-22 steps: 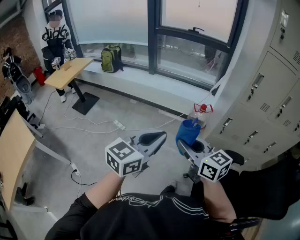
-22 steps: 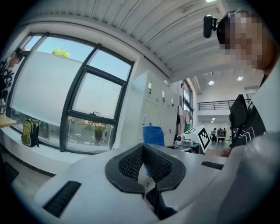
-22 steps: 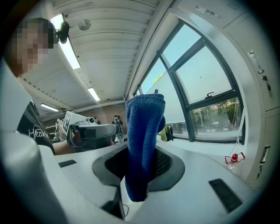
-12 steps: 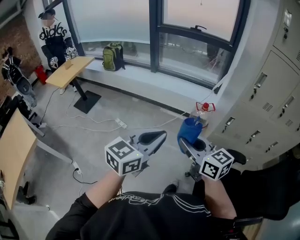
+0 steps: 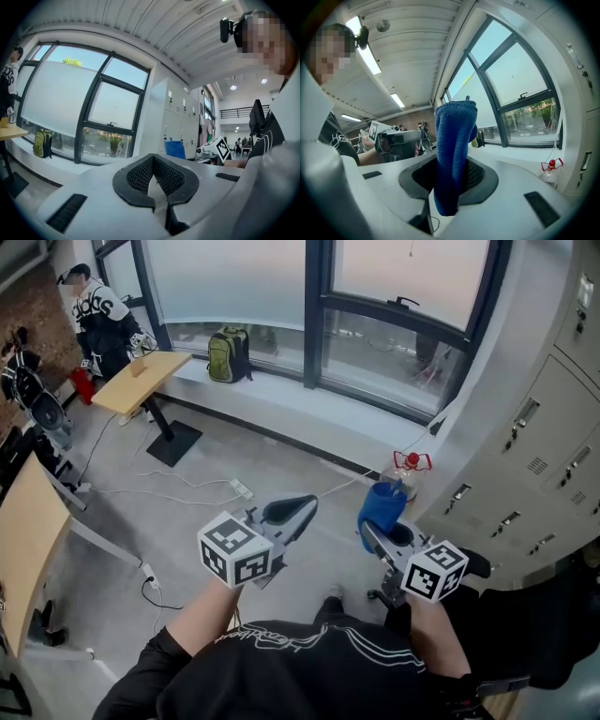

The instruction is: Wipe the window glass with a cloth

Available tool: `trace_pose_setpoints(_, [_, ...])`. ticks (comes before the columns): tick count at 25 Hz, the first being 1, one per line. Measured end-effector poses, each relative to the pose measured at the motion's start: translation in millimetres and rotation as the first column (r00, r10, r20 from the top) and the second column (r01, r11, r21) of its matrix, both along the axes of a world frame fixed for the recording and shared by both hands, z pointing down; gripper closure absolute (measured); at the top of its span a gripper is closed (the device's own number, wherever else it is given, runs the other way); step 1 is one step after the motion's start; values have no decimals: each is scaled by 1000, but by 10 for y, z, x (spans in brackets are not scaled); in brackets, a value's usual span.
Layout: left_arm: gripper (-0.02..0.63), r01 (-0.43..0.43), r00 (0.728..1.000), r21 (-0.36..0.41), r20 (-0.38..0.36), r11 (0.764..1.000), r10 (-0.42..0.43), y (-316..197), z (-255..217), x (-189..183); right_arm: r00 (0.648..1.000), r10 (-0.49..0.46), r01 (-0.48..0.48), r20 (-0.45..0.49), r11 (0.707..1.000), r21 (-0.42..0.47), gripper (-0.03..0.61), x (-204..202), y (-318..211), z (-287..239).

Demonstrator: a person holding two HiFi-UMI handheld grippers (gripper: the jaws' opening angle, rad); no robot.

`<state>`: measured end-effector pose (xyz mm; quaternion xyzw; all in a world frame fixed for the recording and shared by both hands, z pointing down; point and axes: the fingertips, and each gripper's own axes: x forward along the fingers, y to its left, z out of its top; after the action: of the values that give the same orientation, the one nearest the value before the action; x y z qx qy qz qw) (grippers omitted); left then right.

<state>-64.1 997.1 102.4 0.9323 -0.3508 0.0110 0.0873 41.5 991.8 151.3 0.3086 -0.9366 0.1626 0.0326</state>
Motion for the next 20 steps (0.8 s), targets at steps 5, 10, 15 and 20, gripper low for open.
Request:
trace_pose_setpoints(5, [609,34,999,-35,28,999,-33,-530,162,11,998,35,-33,58,999,-35,486,203,-564,119])
trace_pose_setpoints(10, [609,38,999,-88,31,995,-35,-1435,465,93,996,67,-63,62,996,-58,486,324,-1494,406])
trace_pose_setpoints(15, [609,29,999,-152,19,988,-27,-2845,885,294,994,73,-64,82,992,-107,486,502,-2837,753])
trace_pose_setpoints(20, [609,10,999,-188,34,982,-4,-4423,1111,667,994,93,-84,65,988,-131,486,752,-4442,960])
